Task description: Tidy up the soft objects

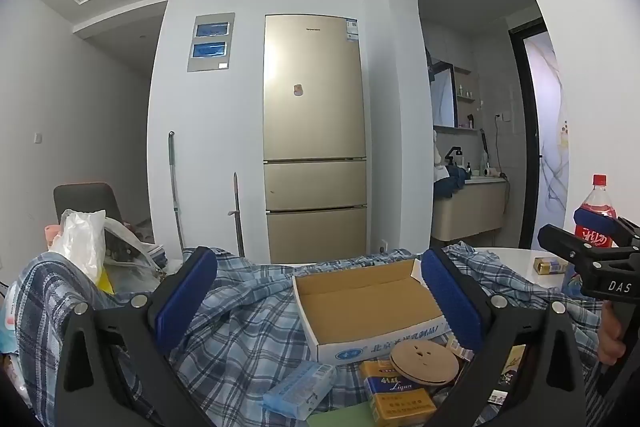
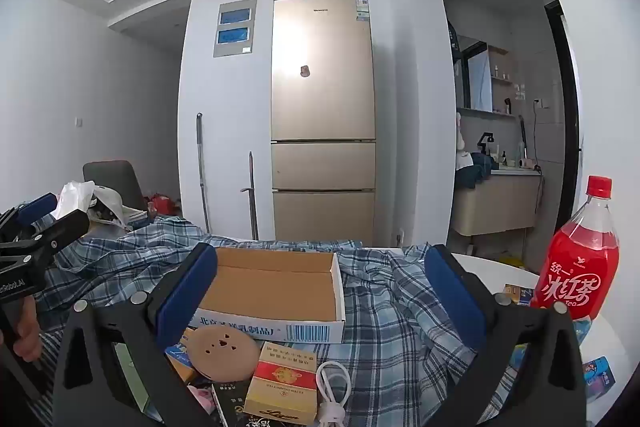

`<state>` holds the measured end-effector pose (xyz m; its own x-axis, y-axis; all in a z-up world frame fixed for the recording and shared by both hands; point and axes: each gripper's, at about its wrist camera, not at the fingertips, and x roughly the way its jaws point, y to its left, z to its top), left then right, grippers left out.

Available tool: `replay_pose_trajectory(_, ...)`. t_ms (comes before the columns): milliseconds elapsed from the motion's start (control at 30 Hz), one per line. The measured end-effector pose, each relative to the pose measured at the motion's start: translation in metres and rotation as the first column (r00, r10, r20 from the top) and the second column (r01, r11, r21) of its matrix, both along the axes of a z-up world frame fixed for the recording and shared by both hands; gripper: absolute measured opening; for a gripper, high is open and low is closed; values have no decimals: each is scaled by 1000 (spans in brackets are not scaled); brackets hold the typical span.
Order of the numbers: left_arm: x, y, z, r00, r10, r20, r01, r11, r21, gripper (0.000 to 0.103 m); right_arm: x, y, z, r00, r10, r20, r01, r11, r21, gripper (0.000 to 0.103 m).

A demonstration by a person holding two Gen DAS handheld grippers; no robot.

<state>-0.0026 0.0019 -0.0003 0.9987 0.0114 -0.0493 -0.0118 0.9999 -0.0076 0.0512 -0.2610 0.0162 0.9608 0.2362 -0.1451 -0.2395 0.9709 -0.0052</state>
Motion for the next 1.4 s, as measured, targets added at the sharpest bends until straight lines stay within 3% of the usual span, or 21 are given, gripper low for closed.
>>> replay_pose_trajectory(333, 2, -6, 5, 999, -12, -36, 13, 1000, 22, 103, 0, 1, 0, 1000, -1, -3, 1, 1000, 0, 103)
replay_pose_trajectory(667, 5, -1, 1, 998, 43, -35, -42, 999, 12, 103, -2, 7, 0, 1000, 15, -4, -15, 1000, -11, 103)
replay_pose_trajectory(1033, 7, -8, -2, 997, -53, -62, 54, 998, 25, 103, 1, 5, -1, 1000, 28, -11, -28, 1000, -8, 103)
replay_pose_trajectory(1400, 1, -15, -3, 997, -61, -39, 63, 996, 55, 103, 3, 7, -3, 999, 48, -21, -48, 999, -10, 103)
